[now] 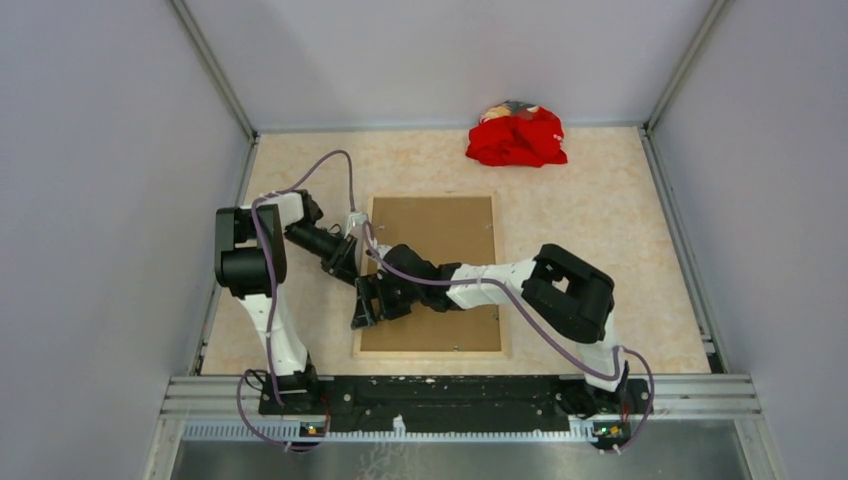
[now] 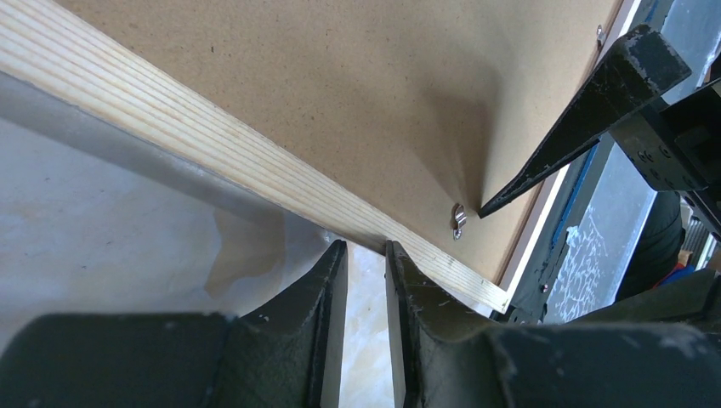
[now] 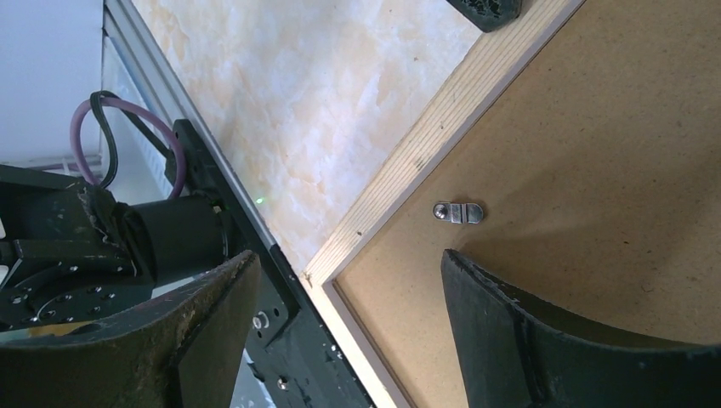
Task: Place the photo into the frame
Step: Install the photo frame at the center of the board.
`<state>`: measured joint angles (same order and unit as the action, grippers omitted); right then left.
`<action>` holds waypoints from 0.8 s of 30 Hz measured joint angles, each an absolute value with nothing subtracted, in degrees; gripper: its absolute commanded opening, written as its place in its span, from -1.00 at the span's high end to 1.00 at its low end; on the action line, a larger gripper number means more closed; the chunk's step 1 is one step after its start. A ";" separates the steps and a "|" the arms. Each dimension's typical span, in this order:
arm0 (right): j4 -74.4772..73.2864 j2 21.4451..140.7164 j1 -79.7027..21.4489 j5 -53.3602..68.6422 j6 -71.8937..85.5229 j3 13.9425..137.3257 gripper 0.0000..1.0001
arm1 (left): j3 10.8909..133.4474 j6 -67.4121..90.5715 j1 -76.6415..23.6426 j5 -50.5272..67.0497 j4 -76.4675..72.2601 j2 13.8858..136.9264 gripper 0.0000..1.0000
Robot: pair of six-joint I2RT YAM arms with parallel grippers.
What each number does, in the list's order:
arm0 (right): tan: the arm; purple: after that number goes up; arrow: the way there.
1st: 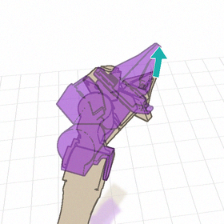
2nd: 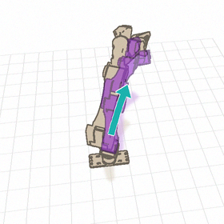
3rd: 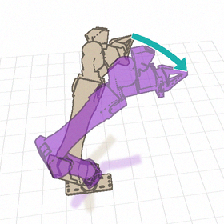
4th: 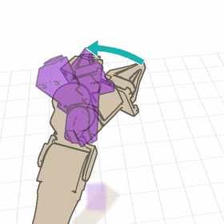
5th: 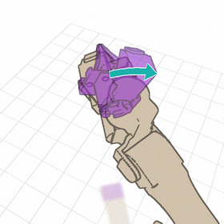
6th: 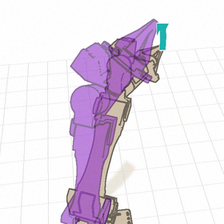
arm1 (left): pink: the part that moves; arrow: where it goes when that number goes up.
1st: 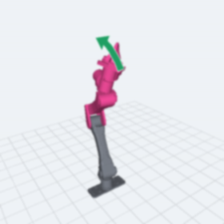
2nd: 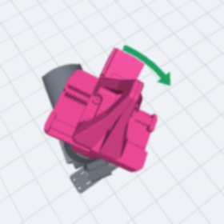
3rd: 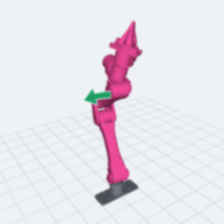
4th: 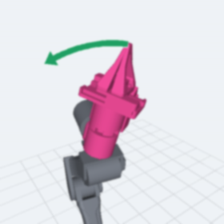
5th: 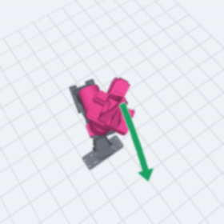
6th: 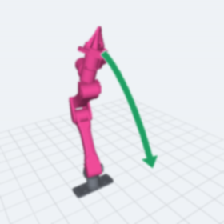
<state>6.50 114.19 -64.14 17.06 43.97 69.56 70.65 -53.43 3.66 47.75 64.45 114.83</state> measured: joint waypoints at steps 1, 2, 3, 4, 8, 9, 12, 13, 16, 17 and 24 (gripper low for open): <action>6.55 114.24 -64.01 17.15 44.14 69.56 -0.56 | 70.65 -53.43 3.66 47.75 64.45 114.83 0.42; 6.68 114.30 -63.92 17.32 44.21 69.56 -0.56 | 70.65 -53.43 3.66 47.75 64.45 114.83 0.43; 6.92 114.43 -63.81 17.45 44.34 69.56 -0.56 | 70.65 -53.43 3.66 47.75 64.45 114.83 0.43; 7.16 114.52 -63.72 17.52 44.51 69.56 -0.56 | 70.65 -53.43 3.66 47.75 64.45 114.83 0.42; 7.99 114.85 -63.55 17.74 44.80 69.56 -0.56 | 70.65 -53.45 3.66 47.75 64.45 114.83 0.42; 8.23 114.93 -63.55 17.72 44.80 69.56 -0.56 | 70.65 -53.45 3.66 47.75 64.45 114.83 0.42; 8.56 115.24 -63.46 17.78 44.84 69.89 -0.55 | 70.65 -53.45 3.66 47.75 64.45 114.83 0.42; 8.60 115.48 -63.44 17.72 44.84 70.15 -0.55 | 70.65 -53.45 3.66 47.75 64.47 114.83 0.42; 9.06 116.05 -63.18 17.82 45.01 70.67 -0.54 | 70.65 -53.47 3.66 47.75 64.47 114.83 0.42; 9.06 116.05 -63.09 17.87 45.04 70.67 -0.53 | 70.65 -53.47 3.66 47.75 64.47 114.83 0.42; 9.67 116.60 -62.74 17.72 44.97 71.16 -0.53 | 70.65 -53.49 3.66 47.75 64.47 114.83 0.42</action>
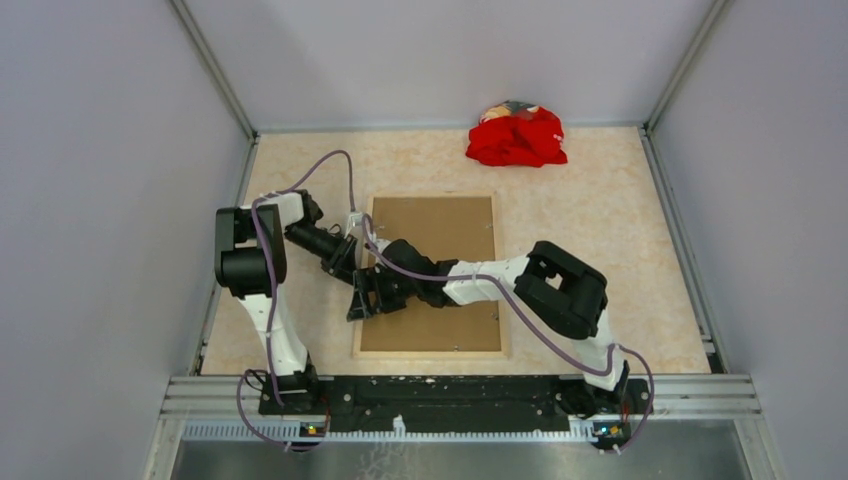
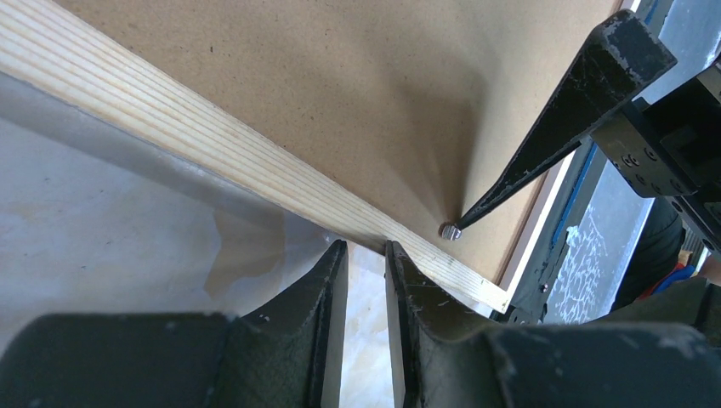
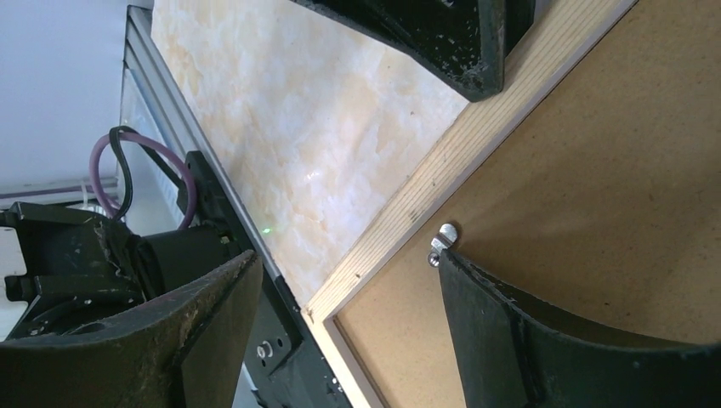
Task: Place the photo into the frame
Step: Install the photo frame at the center of the board.
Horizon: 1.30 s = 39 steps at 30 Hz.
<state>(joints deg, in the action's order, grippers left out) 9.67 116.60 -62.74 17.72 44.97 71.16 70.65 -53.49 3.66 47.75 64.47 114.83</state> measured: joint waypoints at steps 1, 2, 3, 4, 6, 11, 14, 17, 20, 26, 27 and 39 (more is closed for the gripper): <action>9.63 116.79 -62.67 17.67 44.93 71.44 -0.52 | 70.65 -53.49 3.66 47.75 64.49 114.83 0.42; 9.56 116.97 -62.57 17.69 44.86 71.72 -0.52 | 70.65 -53.49 3.66 47.75 64.47 114.83 0.42; 9.61 117.12 -62.48 17.65 44.71 71.94 -0.52 | 70.65 -53.49 3.66 47.75 64.49 114.83 0.42; 9.47 117.32 -62.39 17.67 44.58 72.27 -0.51 | 70.65 -53.49 3.66 47.75 64.49 114.83 0.42; 9.41 117.84 -62.24 17.80 44.53 72.97 -0.51 | 70.65 -53.49 3.66 47.75 64.47 114.83 0.42; 9.61 118.17 -62.06 18.09 44.51 73.30 -0.50 | 70.65 -53.49 3.66 47.75 64.49 114.83 0.42; 9.65 118.17 -62.06 18.17 44.51 73.30 -0.50 | 70.65 -53.49 3.66 47.75 64.49 114.83 0.42; 9.85 118.26 -62.02 18.44 44.51 73.30 -0.49 | 70.65 -53.49 3.66 47.75 64.49 114.83 0.42; 10.35 118.52 -61.95 19.05 44.51 73.30 -0.49 | 70.65 -53.49 3.66 47.75 64.49 114.83 0.42; 11.07 119.81 -61.91 20.64 44.53 74.56 -0.47 | 70.65 -53.49 3.66 47.75 64.49 114.83 0.43; 11.11 119.98 -61.91 20.86 44.53 74.72 -0.47 | 70.65 -53.49 3.66 47.75 64.49 114.83 0.42; 8.67 118.76 -58.98 21.63 43.09 74.74 -0.69 | 71.55 -54.02 4.16 47.05 65.01 114.83 0.37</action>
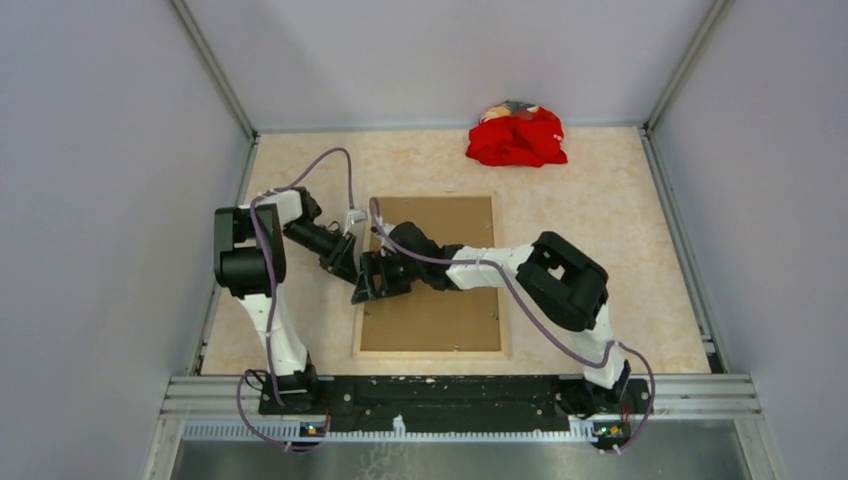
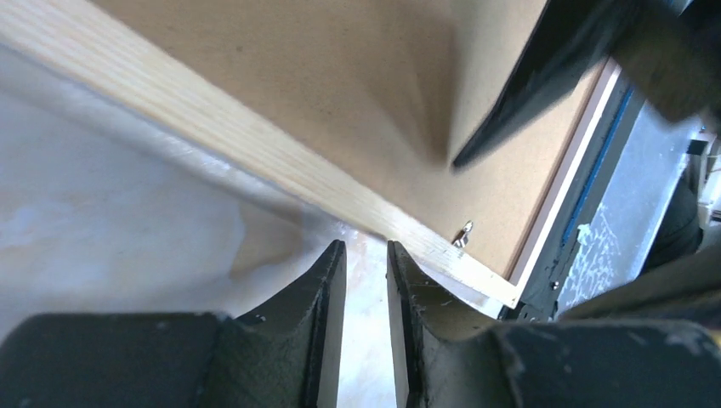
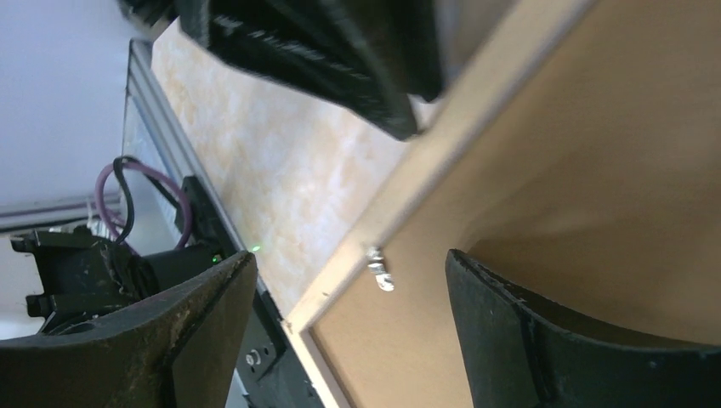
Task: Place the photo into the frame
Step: Install the photo frame at the center of the board, then adjust the photo frame at the center of the board.
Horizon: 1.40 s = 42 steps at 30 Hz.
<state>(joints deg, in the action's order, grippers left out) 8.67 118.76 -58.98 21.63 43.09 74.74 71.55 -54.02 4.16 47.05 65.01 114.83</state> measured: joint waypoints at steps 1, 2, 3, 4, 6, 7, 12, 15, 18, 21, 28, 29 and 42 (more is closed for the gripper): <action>7.68 118.02 -58.11 21.15 42.68 74.63 -0.73 | 71.96 -54.24 4.36 46.92 65.14 114.83 0.35; 6.44 116.92 -56.75 20.53 42.04 74.41 -0.78 | 72.62 -54.54 4.71 46.76 65.45 114.83 0.33; 5.39 115.46 -55.18 19.86 41.47 73.87 -0.86 | 73.43 -55.05 5.21 46.57 65.87 114.83 0.32; 4.43 113.58 -53.41 19.05 40.99 73.25 -0.90 | 74.32 -55.61 5.85 46.39 66.30 114.83 0.30; 2.85 108.62 -48.93 17.17 40.16 71.13 -0.95 | 75.48 -56.66 7.01 45.74 66.63 114.78 0.29; 2.24 105.89 -46.48 16.08 39.97 69.89 -0.97 | 75.57 -57.17 7.38 45.34 66.63 114.69 0.29; -2.52 95.70 -34.37 7.99 38.28 66.22 -0.97 | 71.16 -59.13 7.94 42.39 65.36 112.16 0.30; -3.97 94.70 -28.38 3.99 37.45 64.40 -0.97 | 66.48 -59.40 6.52 40.84 64.20 109.82 0.36; -5.67 97.03 -22.96 1.87 36.95 62.63 -0.97 | 62.81 -59.44 4.71 40.38 63.29 107.57 0.38; -6.57 101.58 -19.99 2.00 36.93 62.78 -0.97 | 59.79 -59.46 3.25 39.64 61.91 104.99 0.38; -5.34 111.74 -20.29 7.86 37.04 72.79 -0.97 | 57.01 -59.11 1.15 38.94 60.25 102.48 0.38; -5.78 113.71 -20.73 8.10 36.97 74.63 -0.97 | 56.90 -58.78 0.67 38.96 60.14 102.48 0.38; -11.27 130.08 -29.17 5.15 33.76 100.38 -0.97 | 56.90 -51.96 -14.41 37.82 62.30 103.66 0.29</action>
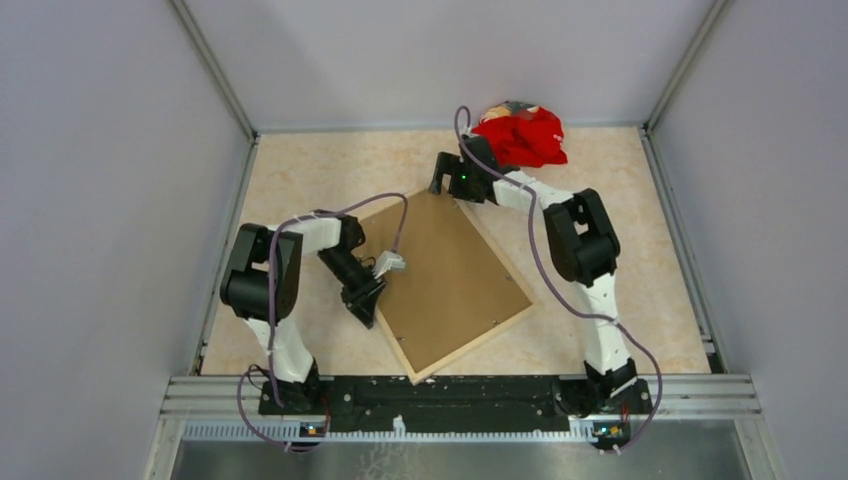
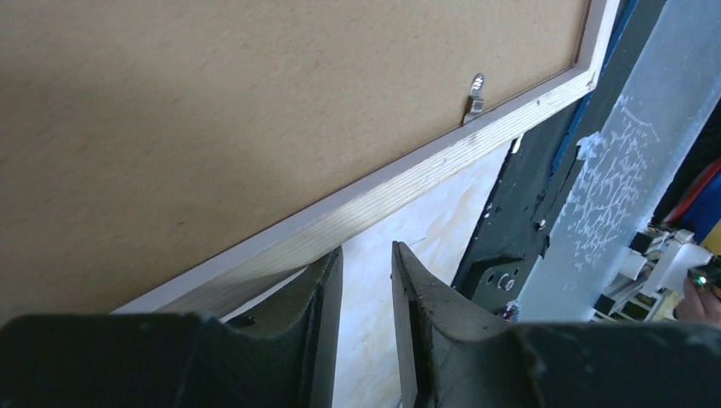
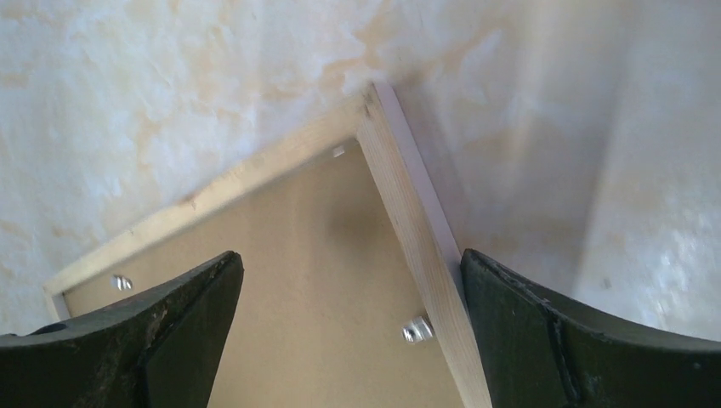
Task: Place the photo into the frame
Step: Adjust the photo frame at the center of the board, then install the photo frame at the center of the board.
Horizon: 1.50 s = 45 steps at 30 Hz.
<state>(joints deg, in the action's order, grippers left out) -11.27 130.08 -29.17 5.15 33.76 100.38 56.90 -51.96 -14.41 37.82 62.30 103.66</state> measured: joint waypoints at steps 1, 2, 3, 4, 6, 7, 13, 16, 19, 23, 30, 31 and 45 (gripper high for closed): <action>-11.07 129.21 -29.32 4.58 33.69 98.98 -0.97 | 57.04 -52.27 -14.15 37.82 62.65 103.66 0.28; -11.09 128.01 -29.39 4.10 33.67 97.21 -0.98 | 57.34 -52.84 -13.26 37.74 62.81 103.66 0.27; -11.33 125.84 -29.47 3.57 33.65 94.39 -0.98 | 57.74 -53.54 -12.03 37.58 62.85 103.63 0.26; -11.88 123.94 -29.58 2.96 33.63 92.14 -0.97 | 58.50 -54.37 -10.24 37.52 62.85 103.61 0.25; -12.05 118.74 -29.87 1.54 33.61 86.11 -0.97 | 61.10 -56.58 -5.50 37.19 64.12 103.61 0.25; -12.29 116.09 -30.04 0.95 33.54 83.50 -0.97 | 63.48 -57.82 -2.02 37.08 65.41 103.63 0.24; -8.25 104.92 -31.62 1.78 33.67 75.85 -0.83 | 82.02 -58.89 12.53 36.80 67.31 107.55 0.29; -4.21 104.84 -33.71 4.56 33.65 75.85 -0.77 | 86.74 -55.61 12.97 37.93 65.87 112.66 0.29; -1.28 106.91 -37.08 8.78 33.56 76.51 -0.73 | 87.37 -52.56 12.45 38.87 64.55 117.62 0.30; 1.15 112.92 -41.80 13.89 33.47 79.61 -0.72 | 87.53 -49.84 12.16 40.34 64.29 121.71 0.31; 1.67 122.69 -47.05 19.40 32.95 87.59 -0.71 | 87.70 -49.10 12.16 40.93 63.51 121.78 0.31; 2.04 123.76 -47.35 20.12 32.84 88.71 -0.71 | 87.70 -49.08 12.16 40.97 63.44 121.78 0.31; 4.19 135.26 -47.09 30.30 29.58 101.25 -0.60 | 87.46 -48.49 12.16 41.74 62.83 121.78 0.32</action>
<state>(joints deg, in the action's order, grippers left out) 4.19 135.26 -47.09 30.30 29.58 101.25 87.46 -48.49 12.16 41.74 62.83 121.78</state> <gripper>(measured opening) 0.805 0.343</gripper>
